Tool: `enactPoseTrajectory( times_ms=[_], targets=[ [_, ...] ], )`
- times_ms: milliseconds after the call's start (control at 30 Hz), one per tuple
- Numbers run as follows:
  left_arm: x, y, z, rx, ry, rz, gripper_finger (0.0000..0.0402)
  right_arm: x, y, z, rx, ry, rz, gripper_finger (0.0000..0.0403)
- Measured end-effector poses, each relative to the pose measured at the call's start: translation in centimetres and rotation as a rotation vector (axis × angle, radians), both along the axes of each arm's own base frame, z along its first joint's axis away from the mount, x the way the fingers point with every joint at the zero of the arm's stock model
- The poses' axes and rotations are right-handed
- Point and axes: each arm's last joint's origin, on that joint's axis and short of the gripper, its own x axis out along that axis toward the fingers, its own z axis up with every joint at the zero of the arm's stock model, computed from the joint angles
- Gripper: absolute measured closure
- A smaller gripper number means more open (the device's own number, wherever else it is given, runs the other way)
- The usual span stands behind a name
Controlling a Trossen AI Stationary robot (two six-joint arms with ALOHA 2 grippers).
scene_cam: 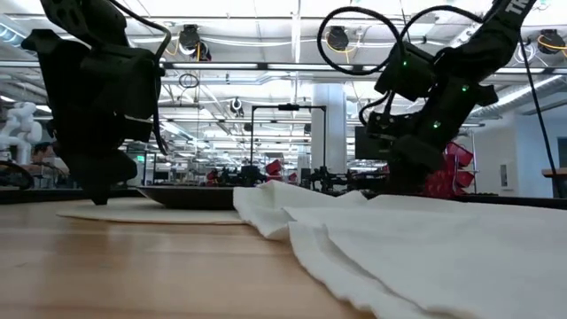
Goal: Set table place
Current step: Fold the white napkin
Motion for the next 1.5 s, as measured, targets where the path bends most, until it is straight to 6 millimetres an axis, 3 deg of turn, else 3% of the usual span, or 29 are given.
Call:
enactPoseTrajectory(
  times_ms=[267, 533, 800, 900, 1133, 1300, 1500],
  targets=[
    [-0.1, 0.0, 0.1, 0.004, 0.007, 0.0, 0.0201, -2.6, 0.1, -0.4, -0.123, 0.281, -0.121, 0.0403],
    [-0.1, 0.0, 0.1, 0.004, 0.013, 0.008, 0.0201, -6.8, 0.1, 1.6, -0.232, 0.483, -0.187, 0.0403],
    [0.1, 0.0, 0.5, -0.014, 0.02, 0.001, 0.0201, -5.9, 0.2, 4.4, -0.218, 0.2, -0.224, 0.0403],
    [0.6, -0.2, 1.4, -0.06, 0.017, -0.024, 0.0201, -4.6, 0.4, 5.0, -0.156, 0.043, -0.213, 0.0403],
    [1.7, -0.7, 5.1, -0.079, -0.127, -0.13, 0.0201, -1.6, 1.8, 6.0, -0.034, -0.234, 0.013, 0.0396],
    [1.9, -1.4, 7.4, -0.058, -0.298, -0.185, 0.0201, -0.3, 3.6, 4.3, 0.046, -0.216, 0.102, 0.0338],
    [3.5, -3.0, 8.5, -0.044, -0.535, -0.303, 0.0201, 0.9, 5.3, 2.5, 0.032, -0.221, 0.171, 0.0254]
  ],
)
